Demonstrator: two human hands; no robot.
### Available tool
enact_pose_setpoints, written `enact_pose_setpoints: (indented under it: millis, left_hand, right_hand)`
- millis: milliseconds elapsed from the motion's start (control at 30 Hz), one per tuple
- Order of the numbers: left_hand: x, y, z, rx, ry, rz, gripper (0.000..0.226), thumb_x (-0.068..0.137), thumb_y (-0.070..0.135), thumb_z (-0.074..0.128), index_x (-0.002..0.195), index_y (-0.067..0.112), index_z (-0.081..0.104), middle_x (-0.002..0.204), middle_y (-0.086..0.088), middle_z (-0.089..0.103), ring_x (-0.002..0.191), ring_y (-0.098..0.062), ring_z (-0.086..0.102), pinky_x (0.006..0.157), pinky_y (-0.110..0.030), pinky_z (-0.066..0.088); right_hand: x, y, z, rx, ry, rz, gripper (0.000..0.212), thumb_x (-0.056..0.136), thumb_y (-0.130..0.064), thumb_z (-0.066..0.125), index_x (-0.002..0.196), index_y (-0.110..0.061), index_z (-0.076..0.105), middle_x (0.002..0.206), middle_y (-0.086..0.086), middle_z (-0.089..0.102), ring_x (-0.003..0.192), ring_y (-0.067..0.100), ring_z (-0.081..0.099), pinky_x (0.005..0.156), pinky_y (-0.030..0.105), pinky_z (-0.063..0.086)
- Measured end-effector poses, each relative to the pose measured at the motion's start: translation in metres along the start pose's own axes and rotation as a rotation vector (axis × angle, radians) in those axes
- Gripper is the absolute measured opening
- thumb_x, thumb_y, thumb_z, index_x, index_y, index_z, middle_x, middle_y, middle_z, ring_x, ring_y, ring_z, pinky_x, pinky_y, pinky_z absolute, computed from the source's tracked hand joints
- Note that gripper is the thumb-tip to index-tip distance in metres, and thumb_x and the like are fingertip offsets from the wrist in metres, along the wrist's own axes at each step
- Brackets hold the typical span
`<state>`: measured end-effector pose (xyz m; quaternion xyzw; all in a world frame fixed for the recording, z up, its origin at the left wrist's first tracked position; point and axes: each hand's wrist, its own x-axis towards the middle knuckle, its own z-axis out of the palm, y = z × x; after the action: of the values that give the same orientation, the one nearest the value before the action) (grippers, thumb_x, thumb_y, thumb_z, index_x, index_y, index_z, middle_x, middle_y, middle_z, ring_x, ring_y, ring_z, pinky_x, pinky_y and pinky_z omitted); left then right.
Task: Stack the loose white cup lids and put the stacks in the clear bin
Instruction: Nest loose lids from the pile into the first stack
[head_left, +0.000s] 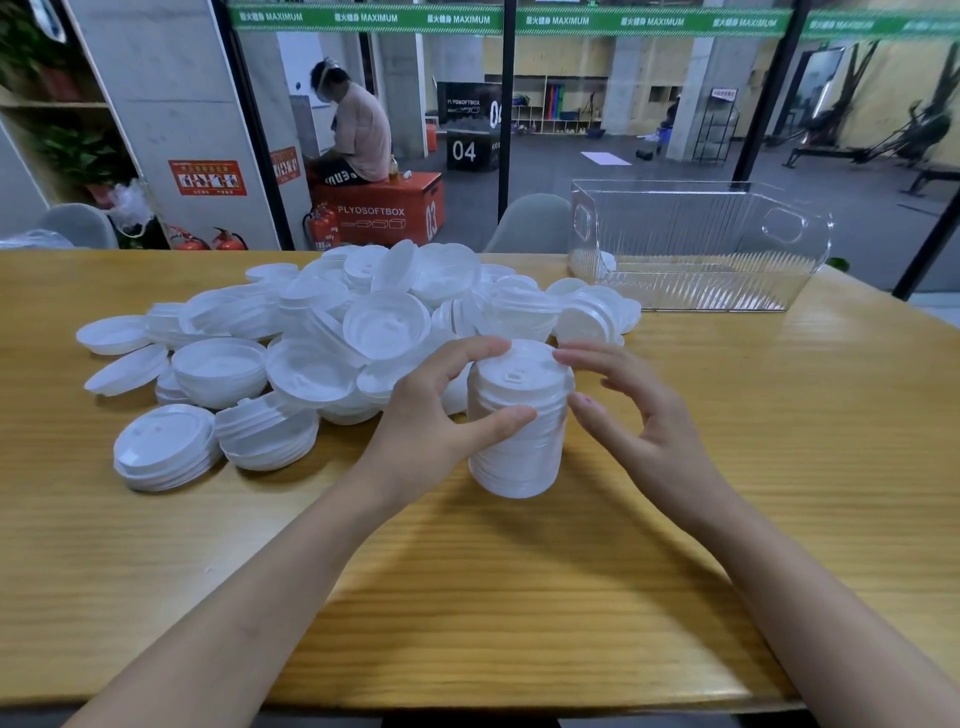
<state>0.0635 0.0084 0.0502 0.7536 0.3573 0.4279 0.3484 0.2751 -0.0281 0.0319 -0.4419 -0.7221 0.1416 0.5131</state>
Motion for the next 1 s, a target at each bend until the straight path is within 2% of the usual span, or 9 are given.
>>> enact_pose_setpoints:
  millis: [167,333,500,600,667,767,867,933,1000]
  left_hand:
    - [0.0,-0.004,0.0,0.022,-0.004,0.008,0.06,0.069,0.053,0.082,0.122,0.043,0.057,0.126,0.028,0.057,0.125,0.007,0.046,0.109,-0.023,0.037]
    - [-0.002,-0.005,0.002,0.004,-0.004,0.039,0.06,0.068,0.057,0.072,0.125,0.046,0.053,0.131,0.026,0.055,0.129,0.003,0.045,0.112,-0.031,0.036]
    - [-0.006,-0.004,-0.02,0.084,0.129,0.174,0.049,0.079,0.048,0.072,0.125,0.036,0.057,0.126,0.024,0.057,0.127,0.0,0.048,0.106,-0.015,0.035]
    - [-0.007,-0.021,-0.038,0.289,0.22,0.236,0.038,0.083,0.031,0.077,0.118,0.024,0.062,0.119,0.019,0.059,0.118,0.002,0.053,0.099,-0.008,0.034]
    - [-0.006,-0.036,-0.046,0.452,0.195,0.24,0.041,0.083,0.021,0.078,0.12,0.018,0.062,0.119,0.012,0.059,0.117,-0.005,0.052,0.1,-0.007,0.032]
    - [-0.003,-0.055,-0.048,0.659,0.048,0.207,0.056,0.082,0.017,0.079,0.132,0.016,0.055,0.128,0.001,0.057,0.122,-0.017,0.05,0.107,-0.026,0.036]
    - [0.001,-0.062,-0.045,0.815,-0.002,0.194,0.065,0.082,0.004,0.074,0.141,0.016,0.048,0.13,-0.005,0.058,0.122,-0.025,0.052,0.105,-0.042,0.042]
    - [0.002,-0.06,-0.044,0.808,0.047,0.221,0.065,0.082,-0.007,0.065,0.141,0.014,0.048,0.125,-0.006,0.059,0.114,-0.025,0.054,0.098,-0.039,0.045]
    - [-0.002,-0.049,-0.044,0.632,0.163,0.21,0.06,0.086,-0.007,0.061,0.139,0.015,0.048,0.125,0.002,0.057,0.108,-0.012,0.052,0.094,-0.02,0.042]
  right_hand:
    - [-0.001,0.0,0.001,-0.026,-0.005,-0.013,0.032,0.093,-0.038,0.057,0.121,-0.026,0.065,0.132,-0.011,0.059,0.13,0.016,0.05,0.105,0.026,0.038]
    - [-0.001,-0.001,0.001,-0.03,-0.015,-0.018,0.037,0.093,-0.038,0.057,0.127,-0.026,0.061,0.133,-0.01,0.058,0.131,0.015,0.049,0.105,0.022,0.036]
    - [-0.002,-0.001,0.001,-0.015,0.007,-0.002,0.045,0.091,-0.041,0.056,0.133,-0.026,0.053,0.132,-0.019,0.057,0.124,0.014,0.052,0.099,0.018,0.038]
    - [-0.003,-0.001,0.003,-0.006,0.008,0.009,0.044,0.09,-0.044,0.056,0.132,-0.031,0.051,0.131,-0.02,0.057,0.122,0.012,0.053,0.098,0.017,0.039]
    - [-0.004,0.0,0.005,-0.015,0.0,0.007,0.044,0.09,-0.044,0.056,0.132,-0.033,0.05,0.13,-0.019,0.057,0.121,0.012,0.054,0.097,0.018,0.04]
    - [-0.004,0.0,0.007,-0.024,-0.002,0.005,0.044,0.09,-0.045,0.056,0.132,-0.034,0.05,0.13,-0.017,0.058,0.121,0.013,0.054,0.097,0.018,0.041]
    - [-0.005,0.0,0.007,-0.021,0.001,0.01,0.043,0.09,-0.045,0.056,0.131,-0.036,0.049,0.13,-0.017,0.057,0.12,0.01,0.054,0.095,0.016,0.041]
    - [-0.005,0.0,0.006,-0.015,0.001,0.016,0.041,0.089,-0.045,0.057,0.129,-0.04,0.048,0.13,-0.022,0.056,0.119,0.008,0.055,0.095,0.015,0.041]
    - [-0.005,0.0,0.007,-0.012,0.002,0.016,0.04,0.089,-0.046,0.057,0.128,-0.042,0.048,0.13,-0.024,0.056,0.118,0.008,0.055,0.095,0.016,0.041]
